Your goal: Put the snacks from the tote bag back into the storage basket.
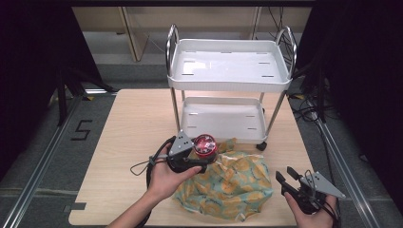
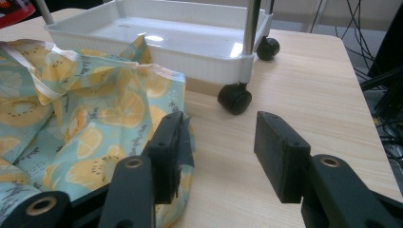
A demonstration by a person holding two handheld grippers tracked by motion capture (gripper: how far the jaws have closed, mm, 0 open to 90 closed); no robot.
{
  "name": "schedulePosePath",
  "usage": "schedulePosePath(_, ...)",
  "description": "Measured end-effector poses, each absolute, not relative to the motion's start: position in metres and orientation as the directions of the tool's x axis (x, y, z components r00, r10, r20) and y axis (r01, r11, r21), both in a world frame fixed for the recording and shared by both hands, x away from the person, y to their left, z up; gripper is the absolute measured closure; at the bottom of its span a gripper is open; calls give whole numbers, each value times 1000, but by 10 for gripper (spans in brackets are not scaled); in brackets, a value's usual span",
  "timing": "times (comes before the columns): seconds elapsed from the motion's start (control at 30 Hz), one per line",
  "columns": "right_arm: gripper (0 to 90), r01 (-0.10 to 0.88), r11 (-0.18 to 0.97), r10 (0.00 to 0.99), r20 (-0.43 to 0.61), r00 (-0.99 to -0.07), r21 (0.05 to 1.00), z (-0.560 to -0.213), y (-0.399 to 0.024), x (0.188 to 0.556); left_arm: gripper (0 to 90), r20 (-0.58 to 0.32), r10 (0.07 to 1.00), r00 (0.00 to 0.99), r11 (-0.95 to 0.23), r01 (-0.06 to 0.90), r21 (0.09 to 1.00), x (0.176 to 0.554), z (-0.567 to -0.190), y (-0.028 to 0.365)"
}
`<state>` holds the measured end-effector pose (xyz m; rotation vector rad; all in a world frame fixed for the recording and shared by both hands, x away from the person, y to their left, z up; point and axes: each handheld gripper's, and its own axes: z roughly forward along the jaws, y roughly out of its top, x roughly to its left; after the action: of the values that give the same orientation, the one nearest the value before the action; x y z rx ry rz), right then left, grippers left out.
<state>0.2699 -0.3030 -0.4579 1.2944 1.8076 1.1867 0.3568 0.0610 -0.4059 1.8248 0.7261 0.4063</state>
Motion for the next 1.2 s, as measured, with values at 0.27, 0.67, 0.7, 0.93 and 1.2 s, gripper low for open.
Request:
schedulePosePath(0.27,541,391,124,942,16,-335,912,-458,-303,270,253,-66,669,740,-228,288,930,363,-406,63)
schedulePosePath(0.67,541,373,123,944,8,-330,920,-457,-305,270,253,-54,694,718,-228,291,929,372,-403,62)
schedulePosePath(0.7,541,385,106,943,30,-331,917,-457,-305,269,253,-58,698,714,-223,292,930,372,-403,62)
schedulePosePath(0.93,541,392,104,945,31,-325,914,-457,-305,269,253,-52,707,705,-222,292,930,376,-403,62)
schedulePosePath(1.2,541,388,107,945,27,-325,916,-458,-305,269,253,-61,727,684,-206,302,931,379,-405,62)
